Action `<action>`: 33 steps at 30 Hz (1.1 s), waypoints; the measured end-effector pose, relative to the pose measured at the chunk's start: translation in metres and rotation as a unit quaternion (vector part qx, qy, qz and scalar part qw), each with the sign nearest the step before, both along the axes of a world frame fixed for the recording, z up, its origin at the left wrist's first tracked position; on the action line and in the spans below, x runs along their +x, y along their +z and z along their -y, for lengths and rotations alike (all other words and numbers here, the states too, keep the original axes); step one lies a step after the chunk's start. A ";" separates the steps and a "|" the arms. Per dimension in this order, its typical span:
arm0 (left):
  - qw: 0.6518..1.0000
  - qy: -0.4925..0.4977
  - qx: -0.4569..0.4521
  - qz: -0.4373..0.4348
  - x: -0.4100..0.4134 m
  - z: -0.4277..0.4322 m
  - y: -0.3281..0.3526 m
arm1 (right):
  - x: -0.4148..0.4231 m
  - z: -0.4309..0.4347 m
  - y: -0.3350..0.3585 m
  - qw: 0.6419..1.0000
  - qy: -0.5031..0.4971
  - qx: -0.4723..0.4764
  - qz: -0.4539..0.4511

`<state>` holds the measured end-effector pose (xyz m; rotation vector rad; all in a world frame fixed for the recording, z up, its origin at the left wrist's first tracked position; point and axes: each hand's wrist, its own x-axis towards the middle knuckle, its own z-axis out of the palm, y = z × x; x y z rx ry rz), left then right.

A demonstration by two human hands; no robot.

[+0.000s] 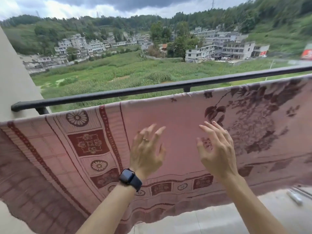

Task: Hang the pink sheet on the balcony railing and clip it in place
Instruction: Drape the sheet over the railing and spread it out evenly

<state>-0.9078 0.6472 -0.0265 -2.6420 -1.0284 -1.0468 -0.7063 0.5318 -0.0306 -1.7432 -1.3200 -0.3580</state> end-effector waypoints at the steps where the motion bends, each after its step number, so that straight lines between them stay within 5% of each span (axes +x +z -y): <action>1: 0.999 -0.032 -0.025 -0.019 0.031 0.013 -0.011 | 0.019 0.021 -0.010 0.999 -0.026 -0.002 -0.023; 10: 0.925 -0.239 -0.202 -0.215 0.310 0.101 -0.076 | 0.206 0.192 -0.079 0.939 -0.304 -0.151 -0.060; 24: 0.872 -0.421 -0.060 -0.242 0.685 0.173 -0.060 | 0.468 0.292 -0.074 0.844 -0.474 -0.230 -0.096; 33: 0.869 -0.440 -0.011 -0.227 0.882 0.235 -0.026 | 0.657 0.344 -0.057 0.850 -0.466 -0.217 -0.114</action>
